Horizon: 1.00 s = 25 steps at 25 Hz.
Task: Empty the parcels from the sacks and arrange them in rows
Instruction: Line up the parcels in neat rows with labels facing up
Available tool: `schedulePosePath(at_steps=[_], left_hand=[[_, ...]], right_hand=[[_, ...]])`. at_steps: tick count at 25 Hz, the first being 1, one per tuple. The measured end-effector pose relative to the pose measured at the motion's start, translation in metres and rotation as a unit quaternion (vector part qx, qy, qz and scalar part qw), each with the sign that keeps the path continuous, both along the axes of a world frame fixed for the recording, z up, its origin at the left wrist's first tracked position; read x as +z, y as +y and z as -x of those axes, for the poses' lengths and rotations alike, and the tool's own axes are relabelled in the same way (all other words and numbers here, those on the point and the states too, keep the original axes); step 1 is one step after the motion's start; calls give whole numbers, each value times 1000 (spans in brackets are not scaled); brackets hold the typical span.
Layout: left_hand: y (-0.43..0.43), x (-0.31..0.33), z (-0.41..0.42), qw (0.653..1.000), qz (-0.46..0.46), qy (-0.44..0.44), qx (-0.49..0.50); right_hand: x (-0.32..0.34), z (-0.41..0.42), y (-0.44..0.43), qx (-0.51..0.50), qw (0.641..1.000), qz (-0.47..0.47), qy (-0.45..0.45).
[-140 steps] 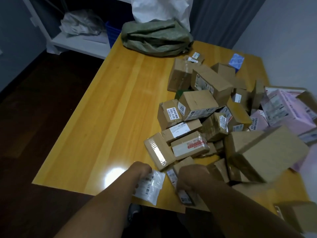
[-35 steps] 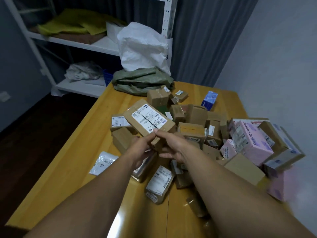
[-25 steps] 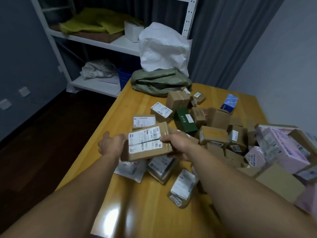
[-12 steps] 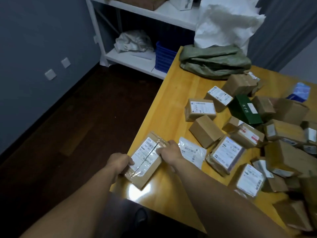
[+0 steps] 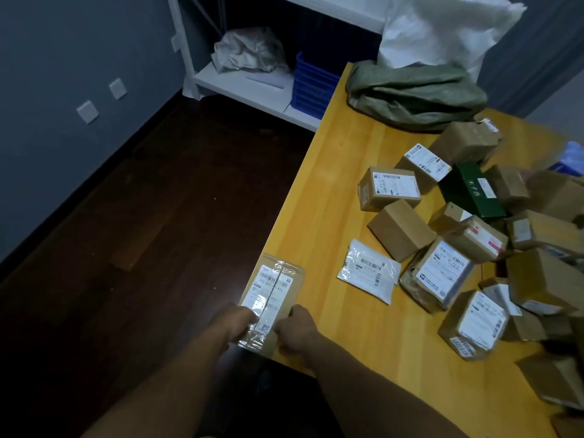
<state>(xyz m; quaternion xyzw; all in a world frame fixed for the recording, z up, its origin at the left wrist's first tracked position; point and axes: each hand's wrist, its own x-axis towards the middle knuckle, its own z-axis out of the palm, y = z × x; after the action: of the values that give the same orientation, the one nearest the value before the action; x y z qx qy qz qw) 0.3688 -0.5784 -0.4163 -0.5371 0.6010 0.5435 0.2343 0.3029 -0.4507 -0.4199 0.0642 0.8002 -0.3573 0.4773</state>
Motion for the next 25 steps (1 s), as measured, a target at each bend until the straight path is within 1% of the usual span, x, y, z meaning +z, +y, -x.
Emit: schedulePosePath(at_steps=[3,7,10,11,13,18,20,22,25], left_hand=[[-2,-8,-2,1000,5,1,-13],[-4,-7,5,999,24,-1,-39],[-2,3,33,989,112,-28,-88],[0,11,47,984,144,-19,-105],[13,33,79,977,169,44,-125],[78,102,151,960,155,189,-135],[107,119,177,951,152,231,-141],[139,136,201,943,130,269,-145],[201,160,241,940,96,298,-139]], right_hand=[[-1,1,0,5,1000,4,15],[4,11,10,3,1000,-6,9],[20,26,22,-25,1000,-1,6],[27,34,27,-31,999,5,14],[46,54,39,-55,998,23,32],[99,116,92,-149,982,72,92],[121,140,123,-173,974,84,121],[145,165,161,-188,968,71,152],[182,209,241,-214,954,73,194]])
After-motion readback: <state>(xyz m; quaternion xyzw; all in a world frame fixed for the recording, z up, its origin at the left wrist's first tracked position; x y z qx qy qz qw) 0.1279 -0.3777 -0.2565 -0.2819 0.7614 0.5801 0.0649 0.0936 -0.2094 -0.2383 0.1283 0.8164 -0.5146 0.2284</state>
